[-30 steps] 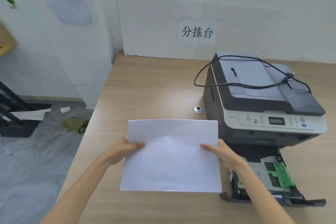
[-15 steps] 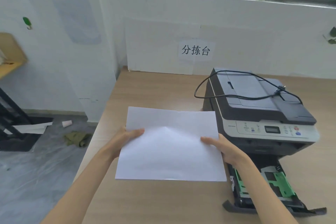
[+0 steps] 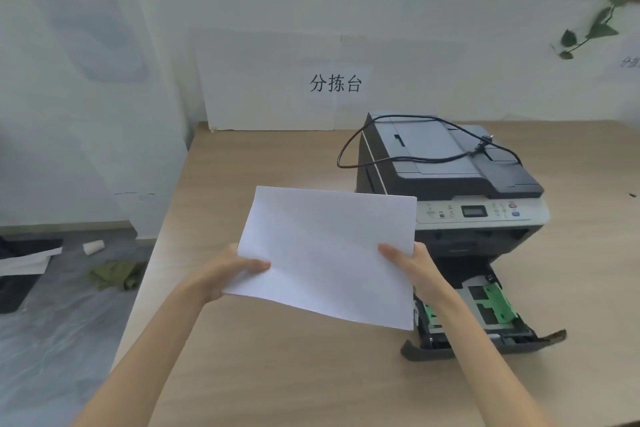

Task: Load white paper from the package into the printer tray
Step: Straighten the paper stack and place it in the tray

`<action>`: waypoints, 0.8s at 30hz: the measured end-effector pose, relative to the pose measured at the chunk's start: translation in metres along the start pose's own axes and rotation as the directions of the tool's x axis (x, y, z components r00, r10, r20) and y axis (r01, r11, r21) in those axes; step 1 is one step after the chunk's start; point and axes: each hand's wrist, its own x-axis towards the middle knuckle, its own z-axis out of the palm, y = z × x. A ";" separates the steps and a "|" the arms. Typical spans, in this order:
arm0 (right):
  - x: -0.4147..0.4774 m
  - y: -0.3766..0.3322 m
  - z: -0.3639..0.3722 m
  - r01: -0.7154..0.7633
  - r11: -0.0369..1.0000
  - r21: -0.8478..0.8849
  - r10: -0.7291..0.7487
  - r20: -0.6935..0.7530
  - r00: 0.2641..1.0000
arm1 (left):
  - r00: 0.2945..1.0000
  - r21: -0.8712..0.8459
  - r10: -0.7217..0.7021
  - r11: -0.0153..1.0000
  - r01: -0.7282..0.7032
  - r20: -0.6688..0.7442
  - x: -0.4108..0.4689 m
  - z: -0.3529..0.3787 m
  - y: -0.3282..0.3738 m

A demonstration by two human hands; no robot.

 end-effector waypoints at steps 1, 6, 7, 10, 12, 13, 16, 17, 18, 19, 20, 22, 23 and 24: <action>-0.006 0.001 -0.005 -0.002 1.000 0.013 0.002 -0.009 1.000 | 1.000 0.011 0.007 1.000 -0.007 -0.001 -0.001 0.008 0.001; -0.037 0.007 -0.046 -0.112 0.991 0.080 0.109 0.042 0.993 | 0.996 -0.036 0.092 0.995 -0.092 -0.011 -0.012 0.051 -0.006; -0.043 0.007 -0.058 -0.141 0.987 0.080 0.137 0.062 0.989 | 0.994 -0.039 0.107 0.993 -0.108 -0.023 -0.014 0.063 -0.008; -0.063 0.007 -0.096 -0.185 0.981 0.057 0.177 0.122 0.977 | 0.989 -0.031 0.145 0.989 -0.146 -0.033 -0.018 0.105 -0.016; -0.082 0.008 -0.127 -0.211 0.975 0.073 0.201 0.119 0.972 | 0.986 -0.045 0.164 0.985 -0.166 -0.042 -0.019 0.144 -0.024; -0.092 0.010 -0.144 -0.217 0.973 0.078 0.209 0.103 0.972 | 0.985 -0.048 0.166 0.985 -0.168 -0.042 -0.020 0.163 -0.029; -0.120 0.017 -0.191 -0.193 0.971 0.142 0.185 0.069 0.980 | 0.989 -0.038 0.148 0.988 -0.148 -0.023 -0.019 0.221 -0.041; -0.129 0.020 -0.205 -0.178 0.968 0.178 0.171 0.057 0.984 | 0.990 -0.062 0.137 0.988 -0.138 -0.024 -0.017 0.238 -0.045; -0.138 0.023 -0.217 -0.161 0.965 0.206 0.158 0.032 0.987 | 0.992 -0.108 0.124 0.986 -0.128 -0.036 -0.015 0.254 -0.046; -0.146 0.026 -0.229 -0.142 0.963 0.229 0.147 -0.006 0.989 | 0.992 -0.158 0.115 0.980 -0.121 -0.048 -0.013 0.269 -0.047; -0.153 0.029 -0.240 -0.125 0.960 0.250 0.141 -0.049 0.989 | 0.993 -0.197 0.109 0.973 -0.117 -0.051 -0.011 0.282 -0.047; -0.163 0.037 -0.260 -0.100 0.953 0.285 0.141 -0.128 0.982 | 0.994 -0.275 0.100 0.955 -0.108 -0.046 -0.007 0.302 -0.047; -0.166 0.041 -0.269 -0.097 0.950 0.297 0.151 -0.164 0.975 | 0.995 -0.328 0.089 0.939 -0.102 -0.053 -0.004 0.309 -0.048; -0.168 0.045 -0.277 -0.098 0.944 0.314 0.165 -0.194 0.967 | 0.995 -0.376 0.082 0.921 -0.099 -0.060 -0.001 0.316 -0.051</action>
